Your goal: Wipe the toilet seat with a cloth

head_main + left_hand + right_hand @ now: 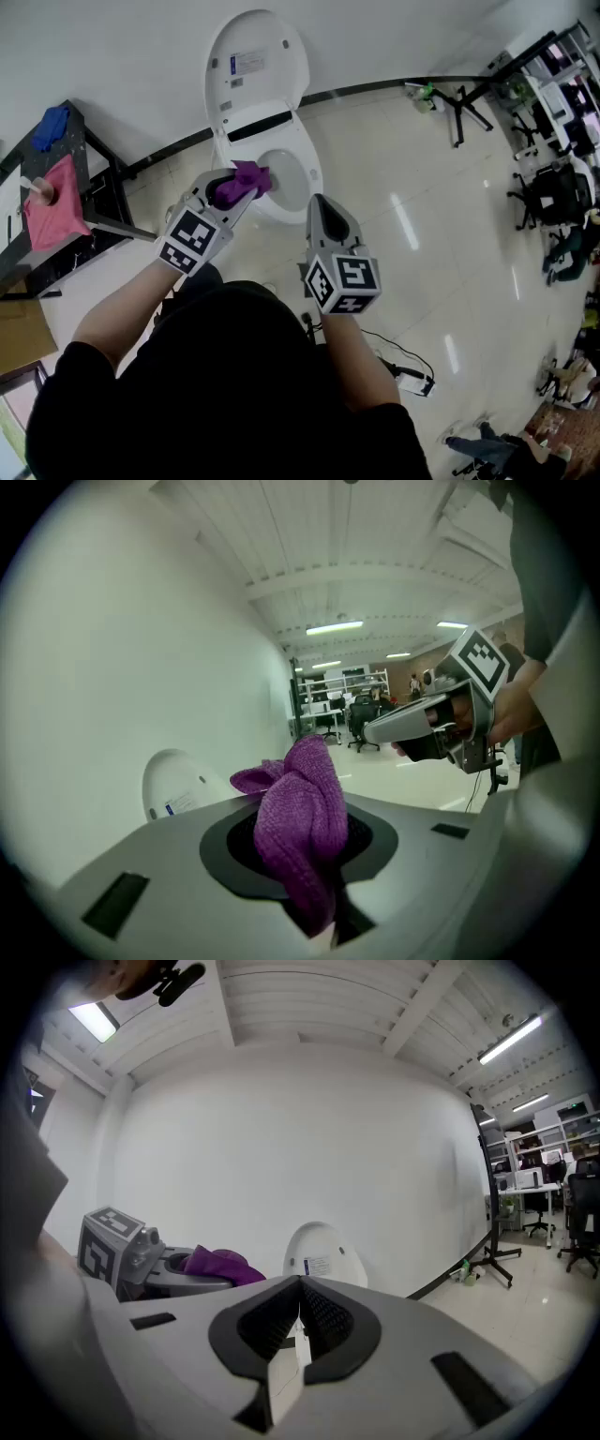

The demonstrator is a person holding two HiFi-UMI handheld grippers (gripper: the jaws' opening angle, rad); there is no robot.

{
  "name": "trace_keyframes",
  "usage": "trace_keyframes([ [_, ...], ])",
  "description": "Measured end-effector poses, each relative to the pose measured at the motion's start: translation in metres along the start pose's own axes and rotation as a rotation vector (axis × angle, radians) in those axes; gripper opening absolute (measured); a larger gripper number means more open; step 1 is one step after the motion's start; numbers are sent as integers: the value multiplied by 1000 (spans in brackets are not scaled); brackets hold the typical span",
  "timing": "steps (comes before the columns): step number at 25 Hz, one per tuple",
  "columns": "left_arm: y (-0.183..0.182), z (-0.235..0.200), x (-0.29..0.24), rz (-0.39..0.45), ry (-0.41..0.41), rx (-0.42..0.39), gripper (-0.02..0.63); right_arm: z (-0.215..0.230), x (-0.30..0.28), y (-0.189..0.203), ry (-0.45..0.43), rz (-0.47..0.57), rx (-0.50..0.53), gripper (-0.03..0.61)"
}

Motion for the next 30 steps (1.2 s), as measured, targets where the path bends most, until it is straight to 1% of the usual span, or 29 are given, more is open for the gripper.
trace_keyframes([
  [5, 3, 0, -42, -39, 13, -13, 94, 29, -7, 4, 11, -21, -9, 17],
  [8, 9, -8, -76, -65, 32, -12, 94, 46, -21, 10, 24, -50, -26, 17],
  [14, 31, -40, -166, -115, 80, 4, 94, 89, -71, 17, 63, -78, -38, 17],
  [17, 46, -60, -218, -151, 96, 26, 94, 113, -99, 22, 89, -93, -53, 17],
  [20, 70, -84, -273, -208, 116, 67, 94, 136, -134, 33, 111, -126, -70, 17],
  [23, 104, -103, -333, -255, 136, 94, 94, 160, -169, 49, 129, -158, -83, 17],
  [26, 145, -103, -384, -307, 141, 122, 94, 183, -190, 74, 144, -186, -99, 17],
  [30, 187, -100, -445, -371, 131, 125, 94, 215, -217, 108, 160, -215, -156, 17],
])
Point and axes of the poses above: the fingertips, and each gripper's own axes: x backward along the fingers, z to its right, y out of its underside, the point moved 9 cm from there along x, backward along the fingers, and after that the axes turned 9 degrees about -y, right-handed, at the moved point
